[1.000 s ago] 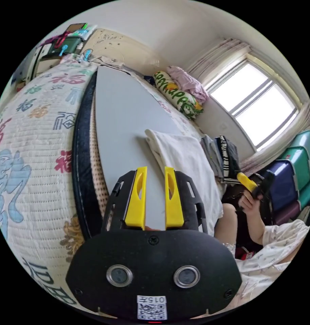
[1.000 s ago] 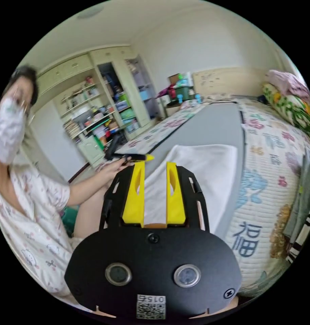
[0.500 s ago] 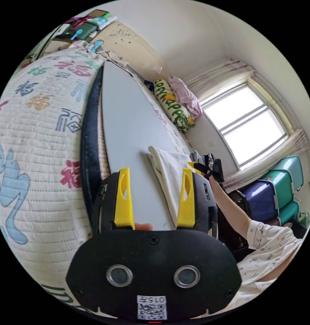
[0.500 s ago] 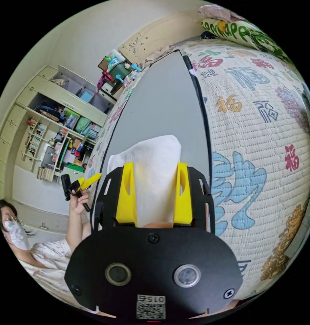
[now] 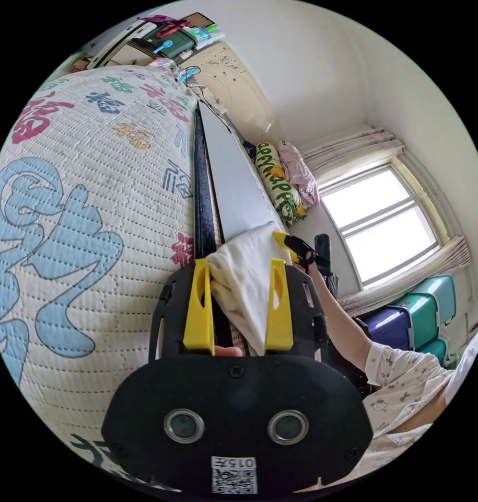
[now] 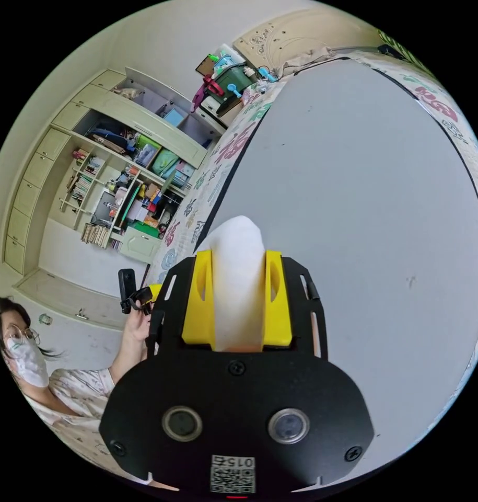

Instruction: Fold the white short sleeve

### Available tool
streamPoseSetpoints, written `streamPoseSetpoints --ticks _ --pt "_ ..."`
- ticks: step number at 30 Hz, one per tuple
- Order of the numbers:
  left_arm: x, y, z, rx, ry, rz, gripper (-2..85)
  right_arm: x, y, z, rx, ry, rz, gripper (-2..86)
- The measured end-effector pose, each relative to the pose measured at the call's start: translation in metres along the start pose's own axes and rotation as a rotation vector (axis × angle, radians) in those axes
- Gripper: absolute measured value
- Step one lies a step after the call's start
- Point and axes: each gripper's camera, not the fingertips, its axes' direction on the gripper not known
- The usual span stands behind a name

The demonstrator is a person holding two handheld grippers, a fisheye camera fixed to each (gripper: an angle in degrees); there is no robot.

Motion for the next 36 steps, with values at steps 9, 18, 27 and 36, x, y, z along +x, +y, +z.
streamPoseSetpoints --ticks 9,18,27,36 --pt "-0.098 0.046 0.003 -0.071 0.002 -0.003 5.5 0.065 0.013 0.016 -0.027 0.025 -0.026 13.7" --pt "-0.167 0.108 0.01 0.033 -0.001 0.172 4.0 0.084 0.09 0.038 -0.024 0.088 -0.141 7.7" --pt "-0.152 0.234 -0.054 0.407 -0.008 0.509 3.6 -0.018 0.248 -0.087 0.208 0.007 -0.485 7.4" --pt "-0.1 0.396 -0.186 0.698 -0.295 0.794 2.8 -0.159 0.418 -0.123 0.342 -0.238 -0.868 7.3"
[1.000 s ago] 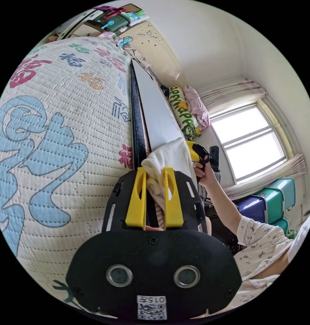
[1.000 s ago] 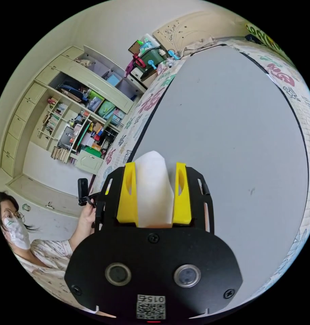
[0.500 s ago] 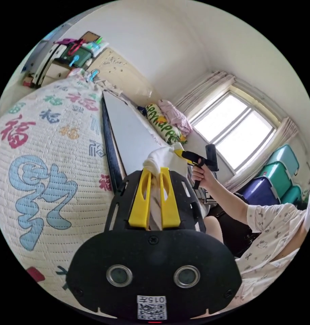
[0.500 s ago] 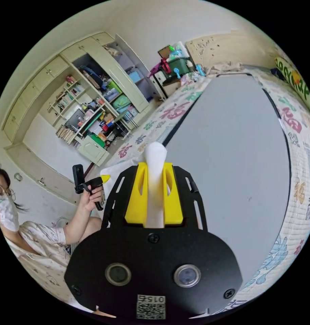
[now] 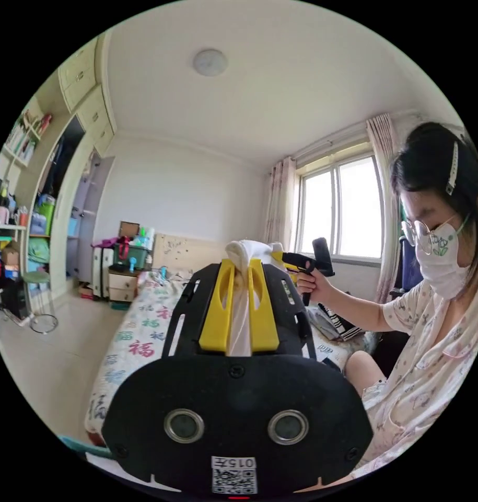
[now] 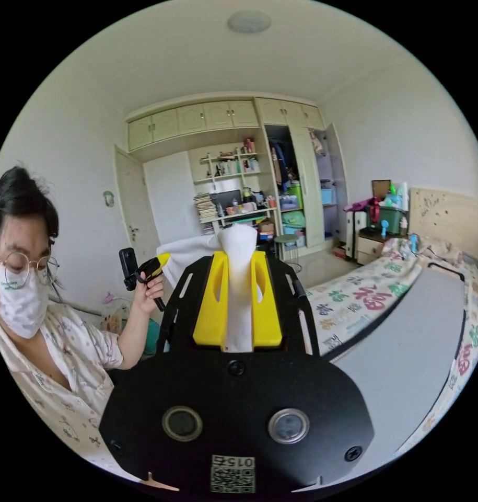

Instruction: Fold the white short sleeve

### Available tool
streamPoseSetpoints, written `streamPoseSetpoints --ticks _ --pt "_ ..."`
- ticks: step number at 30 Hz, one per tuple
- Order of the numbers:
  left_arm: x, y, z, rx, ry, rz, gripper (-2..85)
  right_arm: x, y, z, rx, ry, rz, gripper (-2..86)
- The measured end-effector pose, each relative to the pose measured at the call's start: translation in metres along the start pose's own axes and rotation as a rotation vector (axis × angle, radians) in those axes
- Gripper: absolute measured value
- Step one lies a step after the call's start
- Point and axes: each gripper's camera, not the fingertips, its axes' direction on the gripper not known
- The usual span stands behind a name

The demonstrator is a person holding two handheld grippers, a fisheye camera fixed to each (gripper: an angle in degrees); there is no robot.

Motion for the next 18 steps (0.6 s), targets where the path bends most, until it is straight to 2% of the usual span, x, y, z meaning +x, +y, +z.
streamPoseSetpoints --ticks 2,6,11,14,18 --pt "0.012 0.019 -0.053 -0.025 -0.106 0.041 2.7 -0.043 0.016 0.037 -0.001 -0.113 -0.047 7.3" --pt "0.023 0.066 -0.105 -0.079 -0.267 0.056 2.7 -0.084 0.065 0.123 -0.053 -0.318 0.015 7.2" --pt "-0.013 0.156 -0.131 -0.177 -0.457 -0.116 2.9 -0.146 0.164 0.265 -0.247 -0.516 0.119 7.1" --pt "-0.052 0.205 -0.138 -0.155 -0.511 -0.247 3.1 -0.186 0.2 0.326 -0.36 -0.569 0.108 7.1" --pt "-0.125 0.261 -0.134 -0.12 -0.604 -0.401 4.0 -0.244 0.222 0.423 -0.483 -0.54 0.07 7.3"
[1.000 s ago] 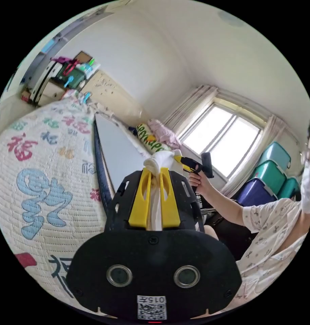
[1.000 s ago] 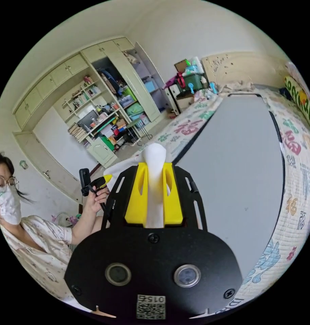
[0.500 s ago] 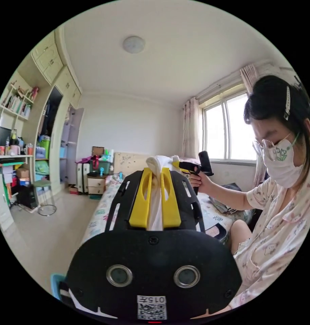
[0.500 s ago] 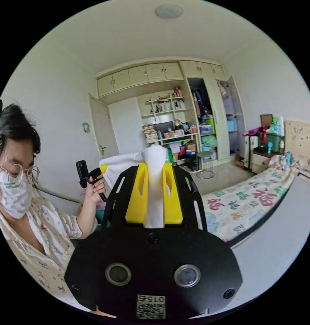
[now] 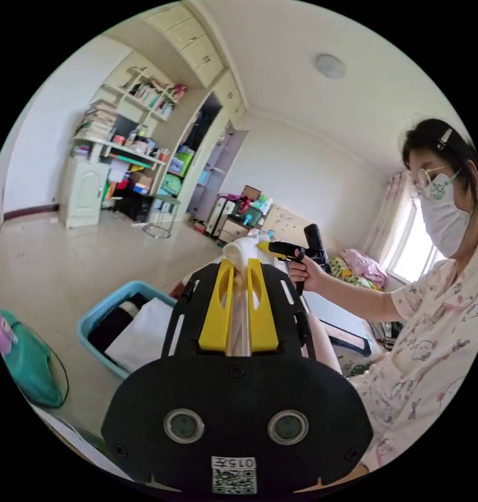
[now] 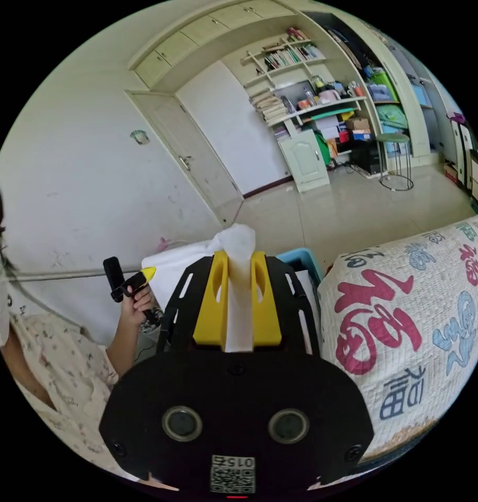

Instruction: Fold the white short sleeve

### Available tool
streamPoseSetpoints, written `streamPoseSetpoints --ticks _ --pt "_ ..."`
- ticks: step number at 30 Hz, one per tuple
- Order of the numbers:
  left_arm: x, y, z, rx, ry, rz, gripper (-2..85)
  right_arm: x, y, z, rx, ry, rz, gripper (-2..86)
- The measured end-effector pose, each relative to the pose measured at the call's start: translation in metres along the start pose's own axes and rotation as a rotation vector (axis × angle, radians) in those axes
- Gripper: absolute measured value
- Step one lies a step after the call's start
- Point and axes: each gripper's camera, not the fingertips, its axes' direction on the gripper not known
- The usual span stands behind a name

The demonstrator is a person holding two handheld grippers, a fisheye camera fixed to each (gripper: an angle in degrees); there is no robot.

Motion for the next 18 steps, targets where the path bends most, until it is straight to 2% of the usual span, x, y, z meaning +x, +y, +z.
streamPoseSetpoints --ticks 4,5,7,9,12,14,18 --pt "-0.117 0.028 0.091 -0.02 -0.418 -0.275 10.2 0.026 -0.046 0.178 -0.203 0.159 0.113 8.9" --pt "-0.143 0.033 0.114 -0.066 -0.473 -0.357 10.7 0.035 -0.052 0.206 -0.24 0.239 0.184 8.1" --pt "-0.154 0.033 0.139 -0.063 -0.476 -0.385 10.3 0.039 -0.054 0.212 -0.202 0.289 0.243 6.8" --pt "-0.147 0.031 0.172 -0.085 -0.484 -0.353 9.5 0.032 -0.05 0.196 -0.133 0.249 0.216 5.6" --pt "-0.14 0.034 0.255 -0.248 -0.417 -0.313 8.9 0.013 -0.033 0.142 -0.019 0.215 0.193 2.6" --pt "-0.128 0.04 0.325 -0.381 -0.276 -0.293 8.3 -0.008 -0.01 0.082 0.082 0.238 0.218 1.2" --pt "-0.09 0.042 0.415 -0.548 -0.219 -0.186 8.1 -0.066 0.026 -0.02 0.204 0.335 0.187 0.2"
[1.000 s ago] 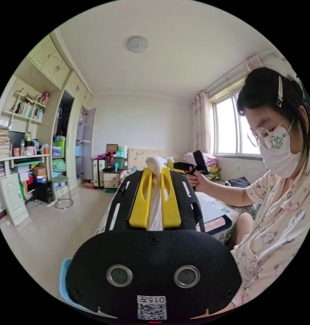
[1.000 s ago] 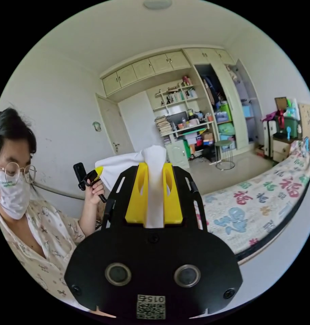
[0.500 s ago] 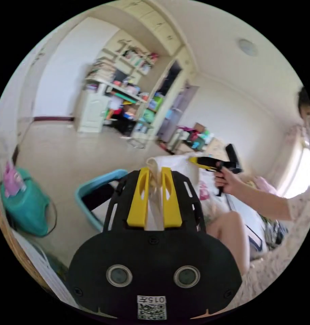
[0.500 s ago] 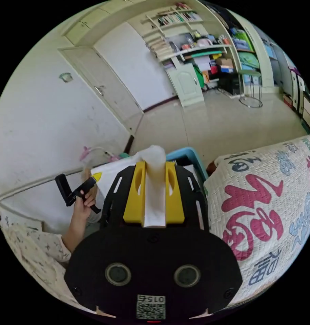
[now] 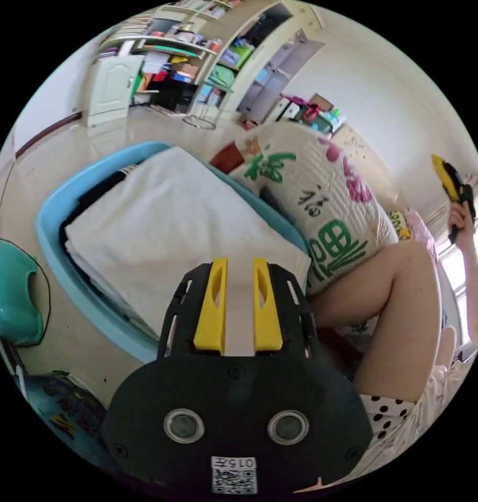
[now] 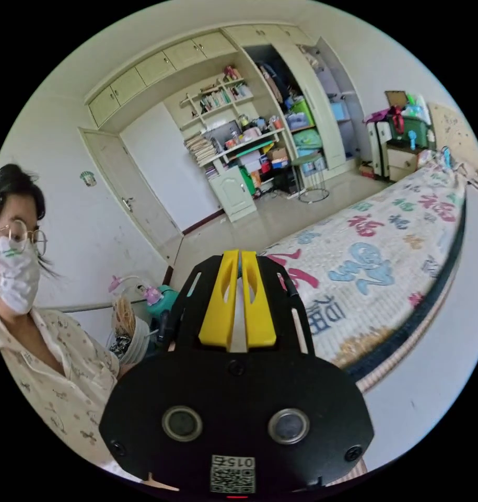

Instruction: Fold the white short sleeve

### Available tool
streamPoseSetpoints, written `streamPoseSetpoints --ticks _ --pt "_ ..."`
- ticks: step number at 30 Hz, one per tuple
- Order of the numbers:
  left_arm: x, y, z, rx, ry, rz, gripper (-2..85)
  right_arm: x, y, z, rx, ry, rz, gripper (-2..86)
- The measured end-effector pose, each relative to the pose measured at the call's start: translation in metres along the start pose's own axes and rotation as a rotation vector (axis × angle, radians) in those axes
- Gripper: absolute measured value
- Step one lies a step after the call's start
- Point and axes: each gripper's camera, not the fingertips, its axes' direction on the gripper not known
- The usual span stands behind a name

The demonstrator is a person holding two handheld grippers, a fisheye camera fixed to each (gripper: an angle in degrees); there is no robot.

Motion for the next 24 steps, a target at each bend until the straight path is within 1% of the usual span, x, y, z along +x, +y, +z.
streamPoseSetpoints --ticks 2,3,4,5,6,7,8,9,10,11,12,13,14,16,18,20,24 --pt "0.027 -0.022 0.046 -0.149 0.024 0.036 9.4 -0.029 0.005 -0.086 0.085 0.126 -0.006 -0.2" --pt "0.031 -0.027 0.059 -0.197 0.02 0.037 9.6 -0.04 0.006 -0.107 0.107 0.162 -0.01 -0.2" --pt "0.039 -0.036 0.078 -0.264 -0.02 0.047 9.7 -0.066 0.005 -0.15 0.157 0.233 -0.022 -0.3" --pt "0.048 -0.046 0.085 -0.282 -0.065 0.082 9.3 -0.099 0.005 -0.19 0.211 0.31 -0.049 -0.3" --pt "0.052 -0.051 0.087 -0.296 -0.088 0.086 9.3 -0.118 0.005 -0.208 0.241 0.36 -0.066 -0.3" --pt "0.061 -0.062 0.09 -0.319 -0.116 0.119 9.1 -0.163 0.009 -0.24 0.314 0.5 -0.126 -0.4" --pt "0.071 -0.071 0.091 -0.346 -0.14 0.158 9.1 -0.213 0.019 -0.263 0.418 0.683 -0.191 -0.5" --pt "0.075 -0.075 0.09 -0.356 -0.15 0.173 9.0 -0.238 0.026 -0.271 0.481 0.774 -0.226 -0.5" --pt "0.082 -0.081 0.089 -0.371 -0.165 0.19 9.0 -0.284 0.043 -0.283 0.627 0.932 -0.283 -0.6" --pt "0.086 -0.086 0.086 -0.381 -0.17 0.194 9.0 -0.325 0.064 -0.291 0.812 1.04 -0.313 -0.7" --pt "0.089 -0.088 0.085 -0.388 -0.169 0.198 9.0 -0.342 0.076 -0.293 0.913 1.069 -0.325 -0.8" --pt "0.092 -0.094 0.081 -0.405 -0.166 0.199 9.0 -0.37 0.097 -0.295 1.099 1.08 -0.365 -0.8" --pt "0.094 -0.099 0.075 -0.423 -0.162 0.188 8.9 -0.393 0.11 -0.297 1.215 1.043 -0.408 -0.8" --pt "0.095 -0.106 0.064 -0.454 -0.138 0.136 8.5 -0.423 0.104 -0.301 1.278 0.993 -0.383 -0.8" --pt "0.093 -0.106 0.048 -0.47 -0.088 0.077 8.0 -0.451 0.088 -0.31 1.299 0.897 -0.348 -0.7" --pt "0.095 -0.094 0.02 -0.447 -0.022 0.033 7.9 -0.489 0.075 -0.326 1.386 0.683 -0.413 -0.7" --pt "0.099 -0.062 -0.037 -0.344 0.002 -0.011 7.8 -0.545 0.07 -0.335 1.575 0.49 -0.581 -0.6"
